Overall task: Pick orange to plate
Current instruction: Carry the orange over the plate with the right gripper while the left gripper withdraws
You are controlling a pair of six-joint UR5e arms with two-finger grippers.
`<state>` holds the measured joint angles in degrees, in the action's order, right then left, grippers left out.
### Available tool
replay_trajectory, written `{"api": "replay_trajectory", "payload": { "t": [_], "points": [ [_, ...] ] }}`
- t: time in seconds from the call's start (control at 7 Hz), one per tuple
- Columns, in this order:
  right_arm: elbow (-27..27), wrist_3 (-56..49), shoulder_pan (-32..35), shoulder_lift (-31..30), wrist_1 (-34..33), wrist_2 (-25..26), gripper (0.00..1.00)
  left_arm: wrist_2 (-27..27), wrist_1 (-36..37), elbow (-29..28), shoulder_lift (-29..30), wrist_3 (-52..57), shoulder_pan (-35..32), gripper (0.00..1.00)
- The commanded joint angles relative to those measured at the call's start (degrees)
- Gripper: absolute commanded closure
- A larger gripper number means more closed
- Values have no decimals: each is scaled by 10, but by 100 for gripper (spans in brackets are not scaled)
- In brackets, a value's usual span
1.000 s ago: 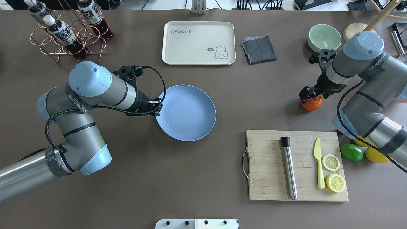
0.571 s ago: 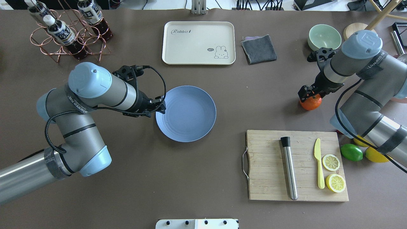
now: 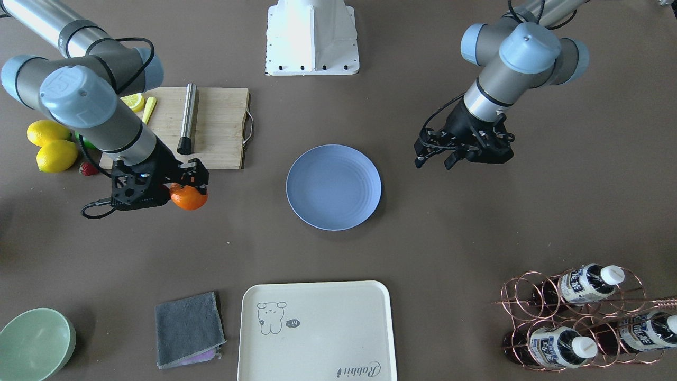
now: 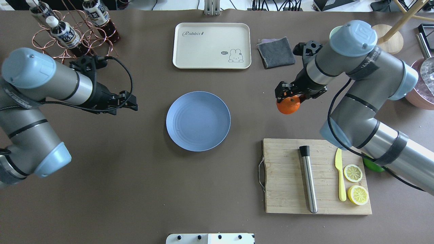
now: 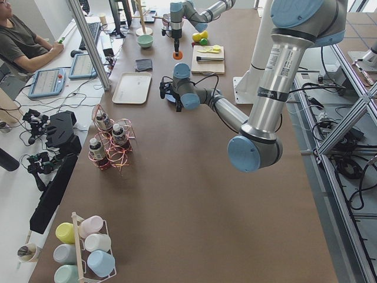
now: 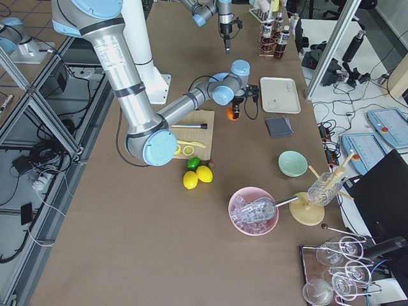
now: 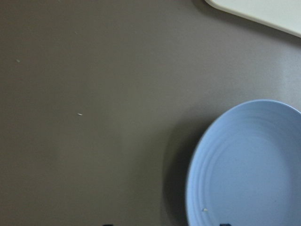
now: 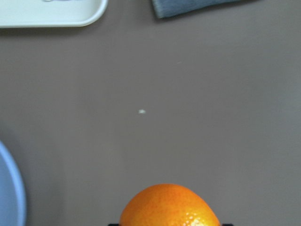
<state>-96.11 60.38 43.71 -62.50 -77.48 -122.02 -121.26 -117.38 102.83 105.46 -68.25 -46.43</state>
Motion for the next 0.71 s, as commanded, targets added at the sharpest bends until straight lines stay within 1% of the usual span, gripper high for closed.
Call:
{"api": "replay_trajectory", "payload": {
  "t": [0.0, 0.14, 0.29, 0.43, 0.57],
  "points": [
    [22, 130, -92, 92, -20, 87, 100, -68, 0, -3, -64, 147, -105, 19],
    [78, 169, -110, 155, -21, 105, 100, -78, 0, -3, -87, 196, -139, 19],
    [135, 195, -124, 204, -19, 120, 100, -85, 0, -7, -92, 215, -157, 19],
    [169, 198, -142, 233, -15, 155, 100, -86, 0, -8, -95, 216, -161, 19],
    [177, 197, -154, 235, -15, 166, 100, -85, 0, -9, -96, 216, -164, 19]
  ]
}}
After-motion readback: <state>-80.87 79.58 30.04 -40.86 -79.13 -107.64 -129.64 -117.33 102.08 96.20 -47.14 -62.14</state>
